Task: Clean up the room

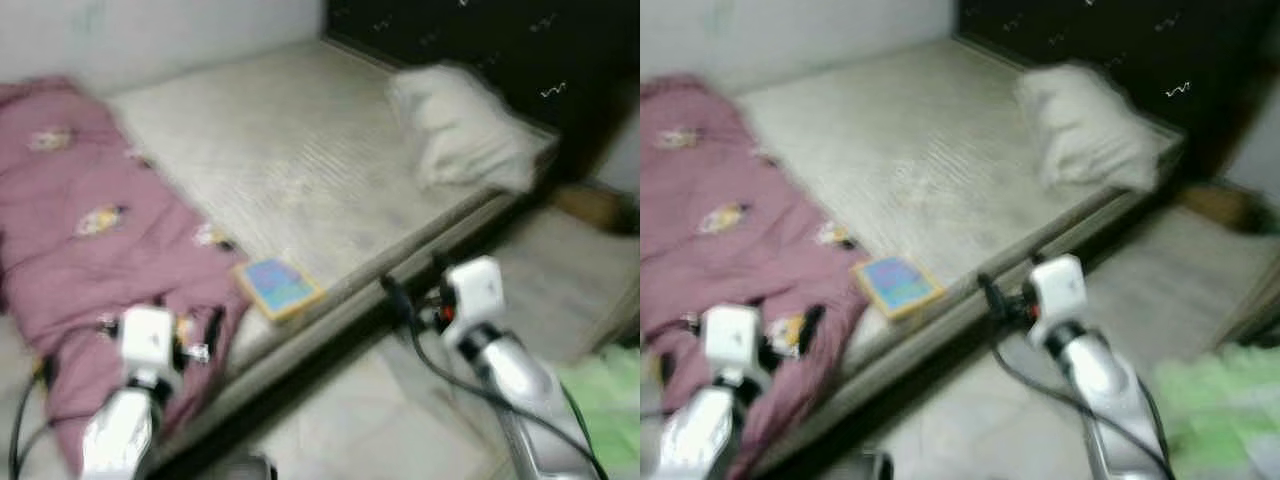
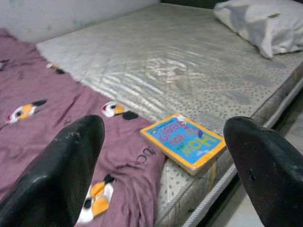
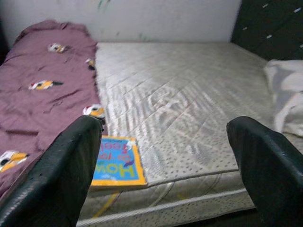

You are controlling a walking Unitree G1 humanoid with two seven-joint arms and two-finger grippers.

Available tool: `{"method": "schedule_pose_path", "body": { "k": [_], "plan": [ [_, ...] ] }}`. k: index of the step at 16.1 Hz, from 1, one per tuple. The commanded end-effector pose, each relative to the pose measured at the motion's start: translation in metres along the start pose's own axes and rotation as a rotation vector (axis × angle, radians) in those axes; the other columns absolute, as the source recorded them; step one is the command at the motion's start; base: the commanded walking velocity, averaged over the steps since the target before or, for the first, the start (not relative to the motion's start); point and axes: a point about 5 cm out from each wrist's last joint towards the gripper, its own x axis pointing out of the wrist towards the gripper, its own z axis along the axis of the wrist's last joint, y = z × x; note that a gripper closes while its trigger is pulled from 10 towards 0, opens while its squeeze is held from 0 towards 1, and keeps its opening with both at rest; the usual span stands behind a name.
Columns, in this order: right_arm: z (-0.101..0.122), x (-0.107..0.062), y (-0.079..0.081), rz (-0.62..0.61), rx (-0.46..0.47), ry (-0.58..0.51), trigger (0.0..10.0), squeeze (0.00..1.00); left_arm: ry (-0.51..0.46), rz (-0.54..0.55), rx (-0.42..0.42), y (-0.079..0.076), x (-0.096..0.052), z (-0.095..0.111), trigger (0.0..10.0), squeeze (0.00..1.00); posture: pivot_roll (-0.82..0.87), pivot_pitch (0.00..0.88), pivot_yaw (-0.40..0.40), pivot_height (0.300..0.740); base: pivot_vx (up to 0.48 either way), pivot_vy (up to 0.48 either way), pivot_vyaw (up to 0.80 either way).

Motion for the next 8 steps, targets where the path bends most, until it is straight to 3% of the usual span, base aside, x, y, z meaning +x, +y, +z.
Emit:
{"method": "schedule_pose_path", "body": {
  "k": [1,8],
  "plan": [
    [0.0061,0.0031,0.0022,0.001,-0.007,-0.031,10.0,0.00,-0.013,0.037,0.032,0.0079,0.0004,0.0038,10.0,0.00,-0.02,0.061,-0.047,0.740,0.000,0.000,0.80],
    [0.0076,0.0035,-0.0002,-0.024,-0.023,-0.046,10.0,0.00,-0.012,0.038,0.037,0.0079,0.0005,0.0049,10.0,0.00,-0.02,0.066,-0.046,0.740,0.000,0.000,0.80]
  ]
}}
